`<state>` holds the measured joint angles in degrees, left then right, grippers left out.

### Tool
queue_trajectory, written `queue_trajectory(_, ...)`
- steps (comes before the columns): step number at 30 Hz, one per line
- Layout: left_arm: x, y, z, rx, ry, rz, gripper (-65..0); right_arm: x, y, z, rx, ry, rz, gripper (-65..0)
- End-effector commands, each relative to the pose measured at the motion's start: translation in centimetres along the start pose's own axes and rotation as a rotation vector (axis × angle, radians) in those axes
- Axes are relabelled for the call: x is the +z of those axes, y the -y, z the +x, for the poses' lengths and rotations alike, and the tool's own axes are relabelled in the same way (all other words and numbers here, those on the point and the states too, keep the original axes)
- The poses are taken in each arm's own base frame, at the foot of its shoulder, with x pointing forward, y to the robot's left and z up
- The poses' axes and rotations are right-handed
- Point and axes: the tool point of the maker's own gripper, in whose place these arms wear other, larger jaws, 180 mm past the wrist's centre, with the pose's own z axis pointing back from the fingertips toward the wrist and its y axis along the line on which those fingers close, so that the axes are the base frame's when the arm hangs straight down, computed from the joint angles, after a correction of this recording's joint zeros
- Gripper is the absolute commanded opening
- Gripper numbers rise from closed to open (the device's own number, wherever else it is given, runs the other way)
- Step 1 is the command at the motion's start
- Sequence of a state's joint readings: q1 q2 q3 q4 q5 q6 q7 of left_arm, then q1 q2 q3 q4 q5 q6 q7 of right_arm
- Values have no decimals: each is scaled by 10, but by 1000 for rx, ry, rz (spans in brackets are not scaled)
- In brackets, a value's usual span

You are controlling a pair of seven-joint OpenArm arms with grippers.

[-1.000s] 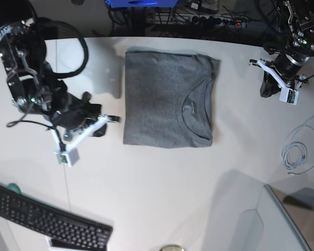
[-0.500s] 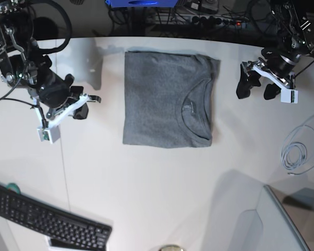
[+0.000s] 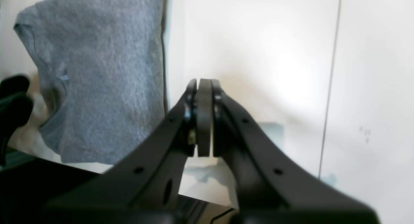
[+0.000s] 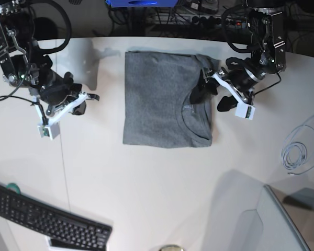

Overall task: Layout the t-shirt on the table in an organized manner, then fold the t-shirt properly
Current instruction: 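Push the folded shirt's edges square with the left gripper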

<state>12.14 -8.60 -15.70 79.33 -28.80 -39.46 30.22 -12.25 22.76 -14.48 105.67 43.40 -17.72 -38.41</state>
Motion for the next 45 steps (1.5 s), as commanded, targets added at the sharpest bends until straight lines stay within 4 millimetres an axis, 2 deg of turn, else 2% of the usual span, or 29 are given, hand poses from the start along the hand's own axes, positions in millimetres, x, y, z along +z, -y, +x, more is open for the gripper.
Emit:
queue_trajectory(1, -2, 1, 13, -9, 38, -17, -56, 3, -2, 12, 15, 39, 9, -648)
queue_trajectory(11, -34, 1, -8, 54, -44, -59, -59, 2, -1, 12, 14, 38, 7, -648)
queue_trajectory(13, -38, 1, -14, 65, -65, -64, -94, 2, 0, 12, 13, 40, 6, -648)
queue_trajectory(16, -44, -4, -15, 87, -74, -59, -273, 3, 1, 14, 11, 44, 3, -648)
queue_trajectory(21, -47, -8, -13, 35, -102, -43, -650, 3, 2, 15, 9, 47, 1, -648)
queue_trajectory(25, -45, -8, 0, -119, -131, -20, -650, 2, 3, 15, 9, 47, 0, -648)
queue_trajectory(35, -71, 8, 14, -790, -428, -125, -650, -5, 19, 9, -15, 66, -39, -650)
queue_trajectory(39, -87, 25, 27, -1058, -499, -177, -650, 2, 41, 16, -87, 109, -87, -650)
queue_trajectory(42, -98, 40, 37, -1154, -499, -204, -650, 8, 63, 20, -182, 146, -139, -650)
queue_trajectory(45, -115, 67, 49, -1211, -468, -239, -650, 15, 85, 19, -264, 173, -187, -650)
